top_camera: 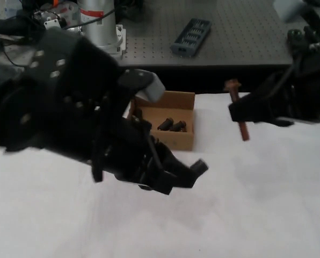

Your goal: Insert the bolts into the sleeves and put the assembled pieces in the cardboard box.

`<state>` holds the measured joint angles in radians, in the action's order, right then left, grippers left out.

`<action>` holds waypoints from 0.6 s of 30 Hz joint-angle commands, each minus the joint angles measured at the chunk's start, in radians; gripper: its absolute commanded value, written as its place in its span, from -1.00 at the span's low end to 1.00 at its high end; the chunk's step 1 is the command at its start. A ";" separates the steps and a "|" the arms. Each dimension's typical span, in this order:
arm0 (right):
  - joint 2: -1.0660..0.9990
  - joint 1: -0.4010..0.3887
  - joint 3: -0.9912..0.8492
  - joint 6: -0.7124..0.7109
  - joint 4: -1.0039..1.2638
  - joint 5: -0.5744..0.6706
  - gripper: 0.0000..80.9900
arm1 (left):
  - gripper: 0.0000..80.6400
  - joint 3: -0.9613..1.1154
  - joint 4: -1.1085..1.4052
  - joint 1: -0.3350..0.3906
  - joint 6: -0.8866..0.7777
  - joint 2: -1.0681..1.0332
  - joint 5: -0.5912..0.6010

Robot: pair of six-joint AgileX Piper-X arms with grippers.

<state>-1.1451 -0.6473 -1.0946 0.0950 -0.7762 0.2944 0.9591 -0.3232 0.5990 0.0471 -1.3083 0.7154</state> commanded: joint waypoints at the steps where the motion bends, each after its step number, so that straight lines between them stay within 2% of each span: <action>1: -0.016 0.005 -0.005 0.099 0.091 0.060 -0.93 | -0.98 -0.074 0.207 -0.006 -0.115 0.049 0.046; 8: -0.018 0.005 -0.005 0.274 0.205 0.115 -0.93 | -0.98 -0.194 0.472 -0.047 -0.342 0.100 0.060; 12: -0.018 0.005 -0.005 0.323 0.271 0.154 -0.93 | -0.98 -0.199 0.498 -0.047 -0.350 0.100 0.106; 18: -0.019 0.005 -0.005 0.340 0.280 0.173 -0.93 | -0.98 -0.199 0.552 -0.047 -0.388 0.100 0.110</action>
<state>-1.1654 -0.6473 -1.0946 0.4303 -0.5186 0.4466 0.7564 0.2066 0.5526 -0.3396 -1.2197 0.8104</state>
